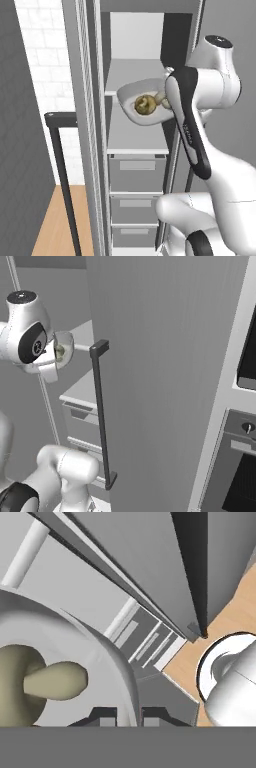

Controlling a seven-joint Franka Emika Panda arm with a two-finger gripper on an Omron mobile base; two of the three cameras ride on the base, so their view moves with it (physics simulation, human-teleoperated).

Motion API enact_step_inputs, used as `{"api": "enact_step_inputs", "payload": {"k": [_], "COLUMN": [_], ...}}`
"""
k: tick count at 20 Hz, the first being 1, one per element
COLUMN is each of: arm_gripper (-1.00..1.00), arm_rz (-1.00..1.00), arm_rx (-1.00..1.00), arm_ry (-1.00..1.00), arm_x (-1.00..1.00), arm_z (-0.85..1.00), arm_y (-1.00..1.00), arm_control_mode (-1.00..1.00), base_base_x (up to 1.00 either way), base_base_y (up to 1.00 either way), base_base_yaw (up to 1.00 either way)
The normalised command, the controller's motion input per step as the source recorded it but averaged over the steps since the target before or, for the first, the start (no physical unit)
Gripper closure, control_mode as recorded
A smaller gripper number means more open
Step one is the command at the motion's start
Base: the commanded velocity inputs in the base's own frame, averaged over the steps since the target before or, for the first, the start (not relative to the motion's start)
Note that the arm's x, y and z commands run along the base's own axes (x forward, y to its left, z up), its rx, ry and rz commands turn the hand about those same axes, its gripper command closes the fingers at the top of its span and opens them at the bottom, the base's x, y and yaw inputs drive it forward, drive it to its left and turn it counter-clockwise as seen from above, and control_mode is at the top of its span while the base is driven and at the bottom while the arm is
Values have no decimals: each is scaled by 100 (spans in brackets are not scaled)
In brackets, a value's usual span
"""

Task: Take the meat container that has the shrimp and place it on the second highest rack of the freezer. Then take the vegetable container that has the onion and mushroom and place it on the highest rack of the freezer.

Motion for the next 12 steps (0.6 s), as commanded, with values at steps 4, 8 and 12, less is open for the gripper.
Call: {"api": "enact_step_inputs", "payload": {"k": [4,8,12], "arm_gripper": [100,100,100], "arm_rz": [-26,-24,-8], "arm_rx": [0,-5,0], "arm_ry": [0,-1,0], "arm_x": [100,100,100], "arm_z": [17,0,0], "arm_y": [1,0,-12], "arm_control_mode": [-100,-100,-100], "base_base_x": [0,0,0], "base_base_y": [0,0,0], "base_base_yaw": [0,0,0]}}
